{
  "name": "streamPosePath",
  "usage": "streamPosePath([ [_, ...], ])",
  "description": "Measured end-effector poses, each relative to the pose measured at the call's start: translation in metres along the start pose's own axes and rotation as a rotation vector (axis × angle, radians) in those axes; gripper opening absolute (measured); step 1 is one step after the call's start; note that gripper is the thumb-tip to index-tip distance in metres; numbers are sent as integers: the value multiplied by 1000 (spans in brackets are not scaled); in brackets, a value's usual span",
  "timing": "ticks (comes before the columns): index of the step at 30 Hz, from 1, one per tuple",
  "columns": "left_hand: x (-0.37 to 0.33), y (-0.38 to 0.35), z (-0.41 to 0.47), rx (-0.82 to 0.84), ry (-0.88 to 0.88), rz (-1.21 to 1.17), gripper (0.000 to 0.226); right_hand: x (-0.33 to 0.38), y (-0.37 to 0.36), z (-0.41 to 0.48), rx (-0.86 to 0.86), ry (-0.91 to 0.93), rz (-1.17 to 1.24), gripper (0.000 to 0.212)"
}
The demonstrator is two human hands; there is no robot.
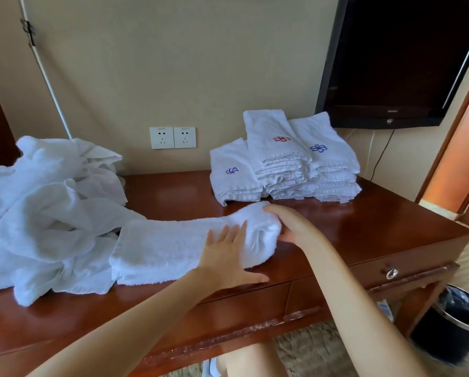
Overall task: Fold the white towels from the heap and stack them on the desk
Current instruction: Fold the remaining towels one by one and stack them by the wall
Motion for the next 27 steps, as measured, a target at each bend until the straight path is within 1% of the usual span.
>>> streamPosePath([
  [2,-10,-5,10,-62,81,91,106,10,-8,-3,87,83,116,10],
  [3,-13,-4,13,-119,125,76,96,13,-10,-4,120,122,110,8],
  [5,-17,1,14,-259,188,-68,61,19,-12,-5,161,183,66,10],
  [6,-17,5,14,-296,213,-186,46,20,-13,-8,175,189,54,12],
  [7,-15,11,13,-310,246,-343,38,19,-12,-8,180,190,53,17],
  [9,-6,24,14,-293,313,-733,33,13,-4,-2,138,202,62,33],
  [10,0,33,15,-280,338,-914,31,11,1,0,100,221,67,37],
  [12,11,56,15,-250,356,-1219,33,5,11,4,47,266,87,42],
  [14,18,81,11,-175,326,-1469,35,0,13,5,58,295,128,48],
  [16,23,102,4,-104,259,-1606,31,-6,8,5,135,296,164,56],
  [18,27,120,-2,-56,194,-1729,26,-13,2,6,265,292,181,68],
  [19,30,128,-4,-50,153,-1786,28,-16,-1,6,333,293,157,68],
  [22,38,144,-5,-109,8,-1906,32,-19,-11,-2,467,300,9,47],
  [23,41,148,-4,-128,-17,-1943,32,-19,-13,-3,487,310,-23,47],
  [24,44,151,-3,-148,-30,-1983,33,-19,-14,-5,499,332,-31,52],
  [27,53,154,2,-201,-50,-2057,32,-18,-15,-7,476,353,9,83],
])
Point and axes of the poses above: each hand's wrist, its own z-axis towards the middle knuckle, its own y-axis out of the back of the hand, x = y × z, the point moved 2 cm from there along z, towards the middle knuckle, and after that the axes turned 4 degrees about x, right-handed, at the moved point
